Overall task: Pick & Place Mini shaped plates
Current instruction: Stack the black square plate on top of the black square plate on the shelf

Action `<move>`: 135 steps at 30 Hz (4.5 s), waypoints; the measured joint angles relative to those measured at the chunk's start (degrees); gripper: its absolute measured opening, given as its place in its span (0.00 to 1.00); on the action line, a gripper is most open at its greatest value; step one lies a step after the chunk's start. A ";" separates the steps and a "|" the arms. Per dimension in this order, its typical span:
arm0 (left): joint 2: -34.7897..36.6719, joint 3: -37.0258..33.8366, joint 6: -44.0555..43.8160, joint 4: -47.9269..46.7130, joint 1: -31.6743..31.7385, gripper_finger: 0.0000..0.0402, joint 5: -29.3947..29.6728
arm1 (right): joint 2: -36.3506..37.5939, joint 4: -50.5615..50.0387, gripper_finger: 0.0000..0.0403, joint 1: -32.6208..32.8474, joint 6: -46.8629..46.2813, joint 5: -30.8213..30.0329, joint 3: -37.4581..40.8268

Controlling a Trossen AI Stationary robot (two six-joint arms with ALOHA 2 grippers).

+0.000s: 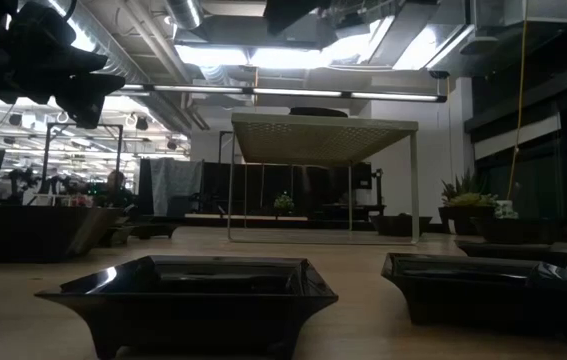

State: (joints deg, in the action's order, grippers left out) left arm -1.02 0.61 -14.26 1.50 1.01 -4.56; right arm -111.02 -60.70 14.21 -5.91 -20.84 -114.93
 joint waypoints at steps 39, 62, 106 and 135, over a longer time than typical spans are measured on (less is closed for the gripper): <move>0.02 -0.01 0.00 0.00 0.01 0.38 0.00 | -5.72 -20.49 0.46 30.30 -43.74 -1.20 0.00; 0.01 -0.01 0.00 0.00 0.01 0.38 -0.02 | -19.34 -25.35 0.46 23.52 -42.34 -0.25 0.00; 0.00 -0.01 0.00 0.00 0.01 0.38 -0.02 | -22.86 -16.81 0.15 21.18 -43.02 0.65 8.46; 0.01 0.00 0.00 0.00 0.00 0.38 -0.01 | -10.84 -17.45 0.01 21.47 -33.40 -4.74 8.50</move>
State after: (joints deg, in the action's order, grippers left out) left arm -1.00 0.61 -14.26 1.50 1.01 -4.57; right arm -121.86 -78.14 35.69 -39.31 -25.58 -106.43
